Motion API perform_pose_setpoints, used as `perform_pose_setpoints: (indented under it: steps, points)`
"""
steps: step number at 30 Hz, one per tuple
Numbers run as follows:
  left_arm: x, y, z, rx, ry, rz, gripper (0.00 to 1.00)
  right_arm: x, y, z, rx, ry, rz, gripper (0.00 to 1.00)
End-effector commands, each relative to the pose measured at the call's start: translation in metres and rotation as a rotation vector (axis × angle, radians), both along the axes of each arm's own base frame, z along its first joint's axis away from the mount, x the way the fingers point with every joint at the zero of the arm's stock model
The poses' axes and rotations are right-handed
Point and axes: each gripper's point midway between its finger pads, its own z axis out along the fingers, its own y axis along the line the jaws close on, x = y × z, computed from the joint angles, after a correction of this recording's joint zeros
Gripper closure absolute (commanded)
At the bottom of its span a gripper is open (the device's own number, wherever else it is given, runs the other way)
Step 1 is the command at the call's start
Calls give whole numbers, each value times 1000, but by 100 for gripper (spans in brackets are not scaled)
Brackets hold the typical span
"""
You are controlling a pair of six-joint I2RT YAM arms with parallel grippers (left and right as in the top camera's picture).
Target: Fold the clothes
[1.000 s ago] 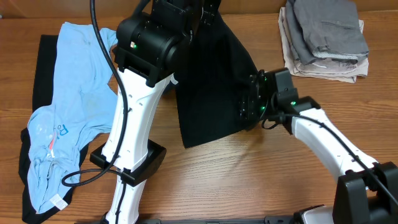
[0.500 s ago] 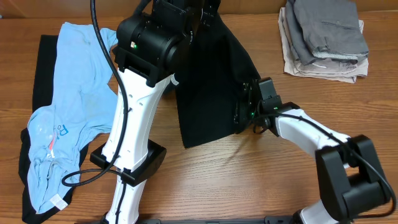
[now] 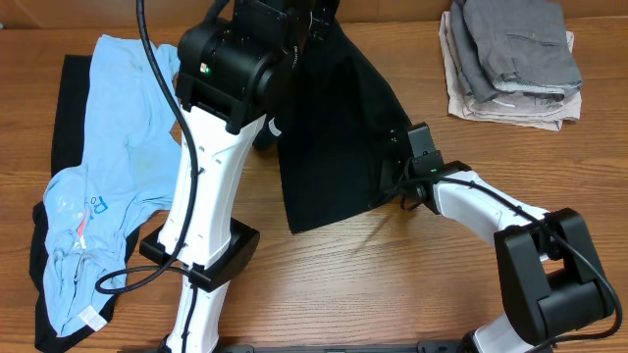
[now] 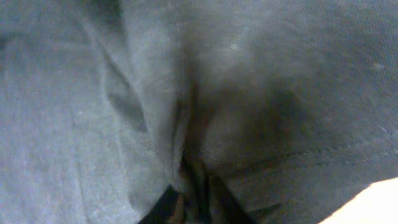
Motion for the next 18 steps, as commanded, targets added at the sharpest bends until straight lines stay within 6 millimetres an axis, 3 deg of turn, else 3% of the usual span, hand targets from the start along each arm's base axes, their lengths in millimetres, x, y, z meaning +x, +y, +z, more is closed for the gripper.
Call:
perform_pose_setpoints:
  steps: [1,5,8,13,18]
  points:
    - [1,18,11,4,-35,61,96,3,-11,3,-4,2,-53,96]
    - [0,31,20,7,-61,105,96,12,-21,43,15,-36,-82,96]
    - [-9,40,34,-3,-88,119,96,15,-34,95,24,-78,-112,96]
    - [-36,80,74,7,-185,253,96,5,-73,217,13,-190,-154,96]
    - [-79,114,115,-27,-275,323,96,-19,-102,316,-11,-312,-173,96]
